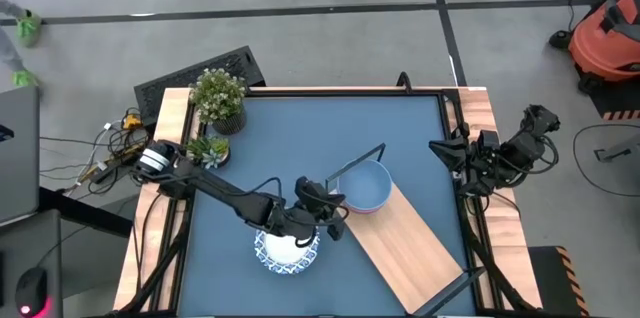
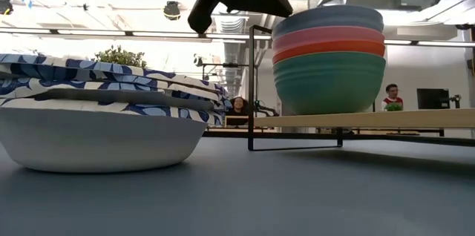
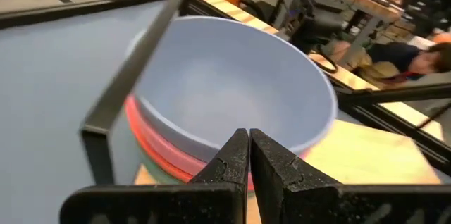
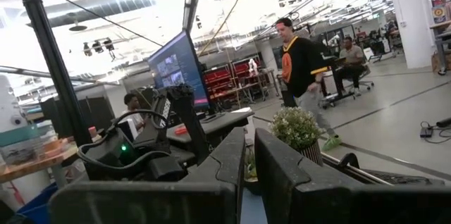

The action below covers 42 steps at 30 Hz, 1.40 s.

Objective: Place and stack bowls onto a shelf
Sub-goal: Stack the blue bowl on top of the pink bowl on the shelf, then put the white bowl on the shelf

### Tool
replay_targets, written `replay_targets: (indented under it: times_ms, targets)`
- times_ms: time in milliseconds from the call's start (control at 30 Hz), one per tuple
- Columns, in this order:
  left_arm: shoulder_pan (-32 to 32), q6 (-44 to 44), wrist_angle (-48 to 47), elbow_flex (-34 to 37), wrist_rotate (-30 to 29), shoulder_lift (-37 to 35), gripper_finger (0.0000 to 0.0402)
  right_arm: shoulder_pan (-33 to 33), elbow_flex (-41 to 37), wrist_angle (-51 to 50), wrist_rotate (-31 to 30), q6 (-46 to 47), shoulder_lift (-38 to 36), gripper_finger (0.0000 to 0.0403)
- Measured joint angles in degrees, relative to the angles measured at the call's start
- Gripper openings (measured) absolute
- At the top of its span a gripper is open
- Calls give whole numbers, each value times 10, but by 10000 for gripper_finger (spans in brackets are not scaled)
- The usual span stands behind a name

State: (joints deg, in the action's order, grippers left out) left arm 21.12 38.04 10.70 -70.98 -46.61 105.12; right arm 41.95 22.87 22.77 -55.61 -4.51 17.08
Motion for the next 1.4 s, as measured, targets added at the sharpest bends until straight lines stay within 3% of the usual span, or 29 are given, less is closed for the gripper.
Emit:
replay_targets:
  times_ms: [100, 233, 367, 567, 700, 833, 1167, 1400]
  targets:
    - [7, -27, 26, 0, 30, -9, 0, 0, 0, 0, 0, 0, 0, 63]
    - [23, -59, 11, -26, 138, -38, 1, 0, 0, -2, 0, 0, 0, 63]
    - [41, -64, -73, -56, 248, -47, 19, 0, 0, -22, 1, 4, 0, 63]
    - [73, -18, -224, -100, 305, -49, 85, 0, 0, -90, 1, 68, 0, 63]
    - [91, 55, -300, -100, 318, -48, 139, 0, 0, -108, 2, 93, 0, 63]
    - [95, 247, -439, -100, 303, -48, 176, 0, 0, -108, 2, 92, 0, 63]
    - [153, 521, -627, -99, 212, -52, 183, 0, 0, -108, 2, 92, 0, 63]
    - [198, 676, -704, -100, 206, -53, 183, 0, 0, -108, 2, 92, 0, 63]
